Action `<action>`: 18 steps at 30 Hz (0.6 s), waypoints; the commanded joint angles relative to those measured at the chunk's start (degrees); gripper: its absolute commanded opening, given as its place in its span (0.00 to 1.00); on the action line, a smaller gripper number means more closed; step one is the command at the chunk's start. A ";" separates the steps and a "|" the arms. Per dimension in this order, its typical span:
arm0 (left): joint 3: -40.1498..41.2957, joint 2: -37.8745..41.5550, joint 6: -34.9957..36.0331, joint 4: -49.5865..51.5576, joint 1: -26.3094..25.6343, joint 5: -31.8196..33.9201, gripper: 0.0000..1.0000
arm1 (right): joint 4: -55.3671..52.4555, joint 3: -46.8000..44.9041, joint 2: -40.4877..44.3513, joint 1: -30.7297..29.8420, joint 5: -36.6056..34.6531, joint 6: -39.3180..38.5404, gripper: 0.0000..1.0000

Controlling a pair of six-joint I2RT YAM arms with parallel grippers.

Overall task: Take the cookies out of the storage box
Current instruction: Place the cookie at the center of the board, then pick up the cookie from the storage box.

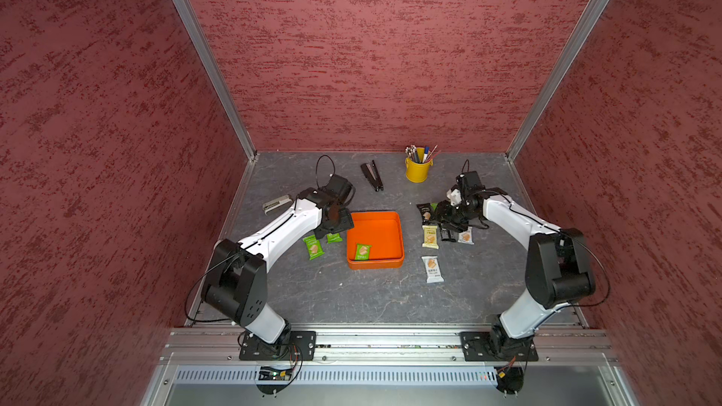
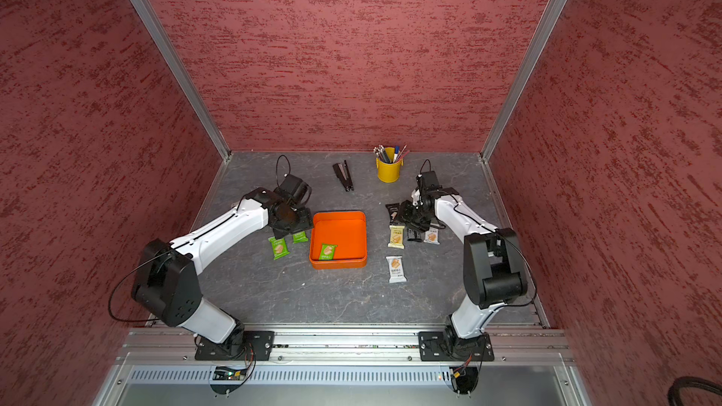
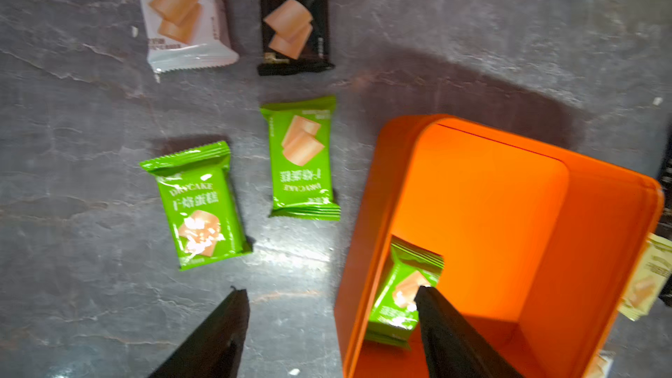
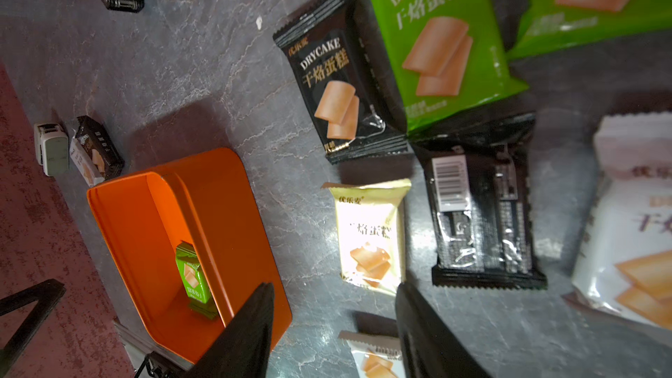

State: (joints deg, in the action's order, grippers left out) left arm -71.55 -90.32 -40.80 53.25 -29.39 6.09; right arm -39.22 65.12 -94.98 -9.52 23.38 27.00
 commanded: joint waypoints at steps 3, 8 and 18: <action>-6.21 -1.60 -3.56 3.85 -5.21 0.67 0.77 | 3.48 -3.55 2.81 0.39 1.52 -0.64 0.58; -9.63 -5.64 -3.58 5.64 -10.02 0.73 0.78 | 4.74 -6.60 4.85 0.38 1.77 -0.90 0.58; -11.42 -13.49 0.28 6.69 -14.12 -1.79 0.82 | 3.29 -9.46 8.74 0.69 0.72 -2.99 0.61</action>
State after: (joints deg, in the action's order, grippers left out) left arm -82.00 -102.87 -42.15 59.11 -43.53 5.02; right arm -36.21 55.75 -87.55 -9.47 24.36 25.85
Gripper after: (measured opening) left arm 0.821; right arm 0.605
